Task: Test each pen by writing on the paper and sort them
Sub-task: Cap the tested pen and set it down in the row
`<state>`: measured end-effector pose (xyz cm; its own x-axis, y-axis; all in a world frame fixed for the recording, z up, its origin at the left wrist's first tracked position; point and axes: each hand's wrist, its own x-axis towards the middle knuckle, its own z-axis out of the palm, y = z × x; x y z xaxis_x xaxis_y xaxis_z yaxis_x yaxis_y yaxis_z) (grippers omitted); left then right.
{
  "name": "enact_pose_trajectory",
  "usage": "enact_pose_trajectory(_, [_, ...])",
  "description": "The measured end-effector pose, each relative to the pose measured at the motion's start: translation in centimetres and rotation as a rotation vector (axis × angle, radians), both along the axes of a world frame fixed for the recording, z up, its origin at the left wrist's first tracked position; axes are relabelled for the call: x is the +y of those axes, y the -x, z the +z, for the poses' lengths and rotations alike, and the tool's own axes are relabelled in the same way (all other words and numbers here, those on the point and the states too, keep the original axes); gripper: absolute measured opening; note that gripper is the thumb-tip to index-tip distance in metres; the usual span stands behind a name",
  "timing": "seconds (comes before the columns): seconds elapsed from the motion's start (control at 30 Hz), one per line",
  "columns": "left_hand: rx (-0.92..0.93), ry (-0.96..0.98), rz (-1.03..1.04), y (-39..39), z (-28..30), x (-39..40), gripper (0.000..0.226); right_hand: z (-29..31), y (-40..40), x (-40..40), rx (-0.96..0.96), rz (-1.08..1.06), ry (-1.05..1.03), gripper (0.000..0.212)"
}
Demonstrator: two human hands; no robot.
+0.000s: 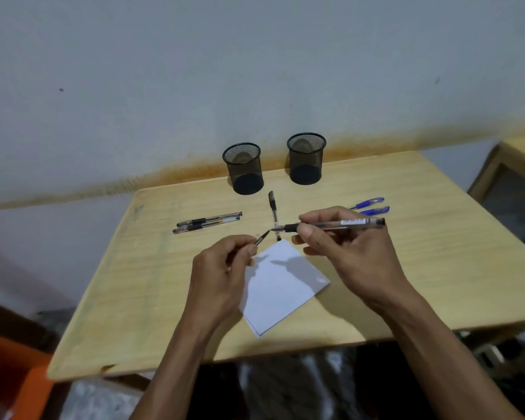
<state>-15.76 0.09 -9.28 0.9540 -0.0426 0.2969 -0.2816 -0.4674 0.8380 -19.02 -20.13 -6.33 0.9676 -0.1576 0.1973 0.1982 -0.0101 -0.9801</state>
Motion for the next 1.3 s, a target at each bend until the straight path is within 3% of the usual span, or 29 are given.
enact_pose_trajectory(0.17, [-0.134,-0.046,-0.089,1.3,0.5,-0.6,0.017,0.6,0.2,-0.2,-0.051,-0.025,0.142,0.013])
enact_pose_trajectory(0.47, [-0.204,-0.063,-0.129,2.3,1.0,-0.7,0.015,0.2,0.7,0.3,-0.051,-0.038,0.229,0.019])
enact_pose_trajectory(0.77, [-0.319,-0.092,-0.122,2.1,1.7,-0.5,0.014,-0.2,1.0,2.0,-0.128,-0.061,0.144,0.011])
enact_pose_trajectory(1.0, [-0.136,-0.025,-0.225,0.8,2.5,1.1,0.011,0.8,0.8,0.0,-0.124,-0.05,0.004,0.014])
enact_pose_trajectory(1.2, [0.076,0.166,-0.278,-0.3,3.2,1.6,0.012,-0.3,0.0,0.5,-0.267,-0.12,0.735,0.012])
enact_pose_trajectory(1.3, [0.073,0.156,-0.268,-1.0,3.8,1.1,0.015,-1.2,-0.4,1.9,-0.269,-0.164,0.853,0.018])
